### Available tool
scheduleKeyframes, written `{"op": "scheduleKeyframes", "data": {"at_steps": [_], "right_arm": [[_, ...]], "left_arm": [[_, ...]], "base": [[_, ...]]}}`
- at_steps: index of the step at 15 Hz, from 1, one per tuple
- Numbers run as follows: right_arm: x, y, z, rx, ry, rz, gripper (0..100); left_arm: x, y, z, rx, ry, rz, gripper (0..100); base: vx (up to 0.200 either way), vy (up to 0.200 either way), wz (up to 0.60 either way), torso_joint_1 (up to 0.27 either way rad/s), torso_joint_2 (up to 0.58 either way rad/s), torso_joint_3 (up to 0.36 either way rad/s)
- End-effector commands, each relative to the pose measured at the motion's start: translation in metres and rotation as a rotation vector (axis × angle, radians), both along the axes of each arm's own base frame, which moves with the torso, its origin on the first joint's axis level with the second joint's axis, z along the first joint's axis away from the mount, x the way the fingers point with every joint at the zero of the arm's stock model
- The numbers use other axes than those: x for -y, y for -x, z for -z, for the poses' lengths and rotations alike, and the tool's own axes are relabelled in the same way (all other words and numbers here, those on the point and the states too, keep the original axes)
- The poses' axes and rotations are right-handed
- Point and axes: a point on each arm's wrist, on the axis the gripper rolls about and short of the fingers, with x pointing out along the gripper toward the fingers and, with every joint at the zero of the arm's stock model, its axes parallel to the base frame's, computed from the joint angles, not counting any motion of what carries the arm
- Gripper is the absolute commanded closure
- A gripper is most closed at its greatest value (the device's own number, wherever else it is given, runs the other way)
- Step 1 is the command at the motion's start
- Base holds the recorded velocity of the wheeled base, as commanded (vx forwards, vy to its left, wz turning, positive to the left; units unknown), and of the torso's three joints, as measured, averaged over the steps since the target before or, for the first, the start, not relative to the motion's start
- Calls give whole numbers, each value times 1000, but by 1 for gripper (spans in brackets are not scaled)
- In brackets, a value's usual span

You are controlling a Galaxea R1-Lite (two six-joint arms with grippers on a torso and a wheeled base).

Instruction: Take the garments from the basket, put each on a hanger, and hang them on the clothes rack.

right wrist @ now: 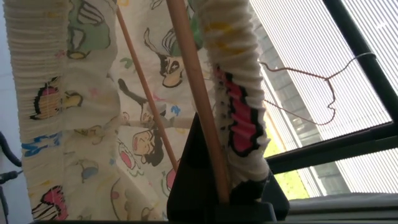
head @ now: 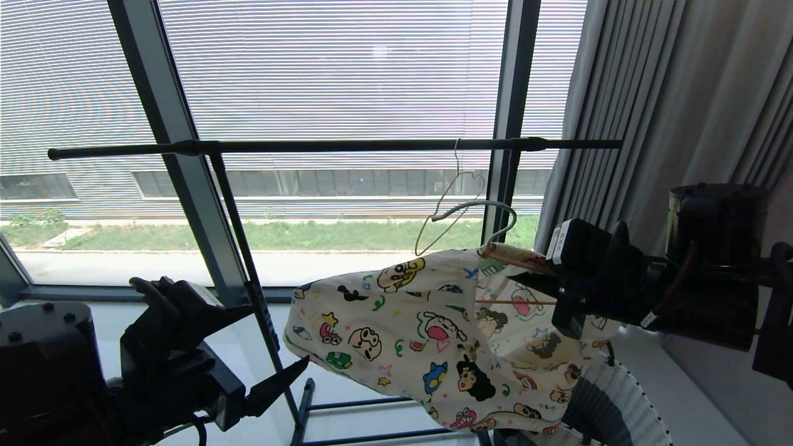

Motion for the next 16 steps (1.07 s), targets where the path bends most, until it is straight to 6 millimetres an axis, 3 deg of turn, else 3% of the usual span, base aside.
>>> {"op": "scheduleKeyframes", "data": {"at_steps": [1, 5, 6, 9, 16], "right_arm": [[3, 5, -7, 20, -18, -9, 100], [5, 14, -17, 41, -41, -39, 100], [5, 16, -18, 39, -40, -42, 100], [4, 19, -20, 45, -45, -53, 100], [4, 20, -20, 31, -55, -49, 100]], "left_arm": [[-6, -20, 6, -39, -9, -56, 0], [-1, -30, 7, -51, -4, -30, 0], [-1, -30, 7, -51, -4, -24, 100], [-1, -30, 7, -50, 0, -20, 100], [-19, -37, 28, -134, -58, -126, 100]], "base": [[0, 0, 0, 0, 0, 0], [0, 0, 0, 0, 0, 0], [0, 0, 0, 0, 0, 0], [0, 0, 0, 0, 0, 0], [0, 0, 0, 0, 0, 0]]}}
